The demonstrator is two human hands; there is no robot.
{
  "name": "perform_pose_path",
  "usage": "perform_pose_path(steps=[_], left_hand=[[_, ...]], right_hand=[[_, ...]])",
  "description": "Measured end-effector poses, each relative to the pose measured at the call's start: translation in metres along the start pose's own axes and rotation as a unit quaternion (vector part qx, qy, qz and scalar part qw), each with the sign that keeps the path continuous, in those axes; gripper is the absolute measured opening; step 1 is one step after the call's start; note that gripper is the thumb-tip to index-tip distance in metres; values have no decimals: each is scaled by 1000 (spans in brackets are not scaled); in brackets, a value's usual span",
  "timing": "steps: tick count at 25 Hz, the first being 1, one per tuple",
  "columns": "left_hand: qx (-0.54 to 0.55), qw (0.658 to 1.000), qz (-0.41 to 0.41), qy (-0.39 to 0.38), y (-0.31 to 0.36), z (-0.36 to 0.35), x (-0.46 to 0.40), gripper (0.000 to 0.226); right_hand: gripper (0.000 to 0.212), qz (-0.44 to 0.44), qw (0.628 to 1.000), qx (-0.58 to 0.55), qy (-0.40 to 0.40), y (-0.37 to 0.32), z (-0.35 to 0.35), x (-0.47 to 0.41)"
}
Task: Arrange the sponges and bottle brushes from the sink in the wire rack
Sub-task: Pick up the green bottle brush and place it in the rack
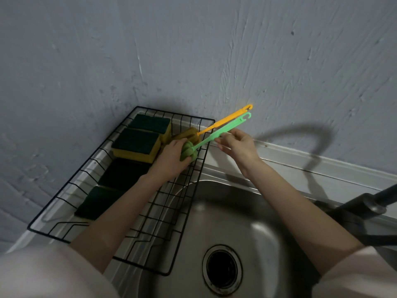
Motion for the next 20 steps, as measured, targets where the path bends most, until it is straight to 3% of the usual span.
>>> perform_pose_path(steps=[5,10,16,20], left_hand=[[-36,999,23,5,1,8,8,64],[-33,998,7,49,23,33,22,52],[40,996,-65,39,91,34,49,37],[79,993,-86,16,128,9,73,33]], right_hand=[[36,-56,998,14,2,18,9,10],[33,-64,997,47,-11,26,19,42],[29,-31,977,209,-25,49,42,89],[29,-11,937,344,-59,68,55,115]])
Point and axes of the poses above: each hand's wrist, its own x-axis away from the middle knuckle, its own z-axis out of the back of the hand, y = z × x, the point moved 9 cm from there along -x, towards the middle knuckle, and after that the axes turned 7 degrees about -z, right-handed, at the moved point
